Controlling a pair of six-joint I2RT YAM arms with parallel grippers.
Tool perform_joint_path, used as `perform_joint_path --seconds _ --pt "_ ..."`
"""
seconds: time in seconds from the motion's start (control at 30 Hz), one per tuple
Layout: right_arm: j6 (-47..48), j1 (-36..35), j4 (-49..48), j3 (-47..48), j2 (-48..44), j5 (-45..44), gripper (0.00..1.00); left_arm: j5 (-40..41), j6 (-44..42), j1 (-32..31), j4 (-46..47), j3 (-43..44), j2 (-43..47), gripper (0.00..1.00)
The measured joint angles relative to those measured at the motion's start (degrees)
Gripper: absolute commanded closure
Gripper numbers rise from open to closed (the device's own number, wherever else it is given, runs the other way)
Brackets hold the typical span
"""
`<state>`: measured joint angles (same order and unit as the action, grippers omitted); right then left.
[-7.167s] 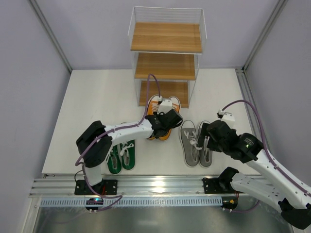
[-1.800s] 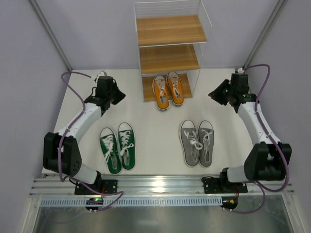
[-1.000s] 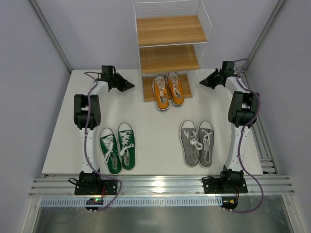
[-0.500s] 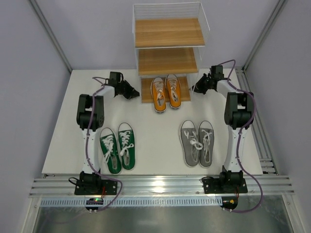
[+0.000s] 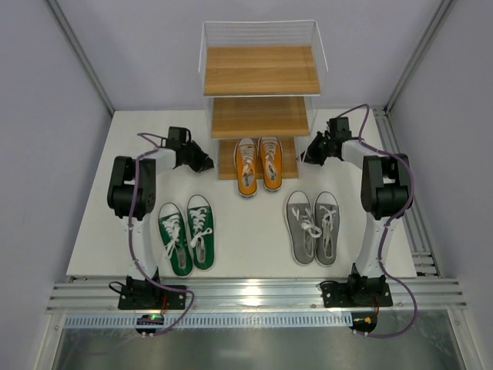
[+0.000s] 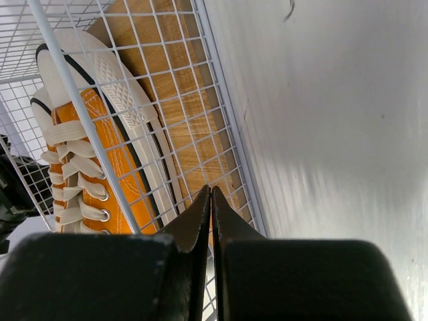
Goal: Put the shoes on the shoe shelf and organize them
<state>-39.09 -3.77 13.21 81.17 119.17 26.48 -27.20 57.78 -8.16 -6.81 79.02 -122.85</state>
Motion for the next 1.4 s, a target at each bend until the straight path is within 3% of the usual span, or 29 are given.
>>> perform_joint_path --seconds 0.17,0.37,0.53,0.67,0.77,0.9,1.13,1.23,1.3,1.33,1.4 --pt "-0.8 -1.6 0.5 -3.9 -3.5 -3.1 0.96 2.7 -2.4 -0.2 -3.2 0.0 1.5 1.0" --pt "-5.2 -1.6 2.3 -3.3 -3.8 -5.1 0.96 4.0 -3.7 0.4 -10.6 6.8 0.0 1.0" --pt "-9.6 2.1 0.1 -2.5 -3.8 -2.1 0.96 3.7 -3.1 2.4 -10.9 11.2 -0.2 1.0" --pt "-10.5 6.6 -2.4 -3.6 -5.9 -0.6 0.96 3.5 -2.6 4.6 -10.1 9.0 1.9 1.0" --pt "-8.7 9.5 -1.5 -7.8 -11.8 -2.1 0.96 3.6 -3.0 5.8 -10.1 2.7 8.0 1.0" --pt "-4.1 10.4 2.4 -17.5 -26.5 -5.3 0.96 2.0 -4.3 5.7 -9.4 -6.5 18.4 1.0" --pt "-0.4 0.9 8.5 -37.4 -54.2 -6.8 0.96 -1.6 -6.6 1.9 -10.1 -22.9 36.4 1.0" --pt "0.2 -3.0 15.5 -40.0 -62.8 -10.0 0.95 -1.7 -9.0 1.2 -13.8 -27.0 42.1 1.0" --pt "0.4 -5.4 19.8 -39.7 -66.3 -13.4 0.79 -0.8 -11.0 1.2 -17.0 -28.1 45.5 0.9" --pt "0.5 -6.7 22.8 -39.2 -67.3 -15.6 0.63 0.1 -12.4 1.2 -19.4 -28.2 48.0 0.73" --pt "0.5 -8.9 28.3 -38.3 -68.0 -19.7 0.47 1.2 -14.7 1.2 -22.3 -28.2 52.1 0.55"
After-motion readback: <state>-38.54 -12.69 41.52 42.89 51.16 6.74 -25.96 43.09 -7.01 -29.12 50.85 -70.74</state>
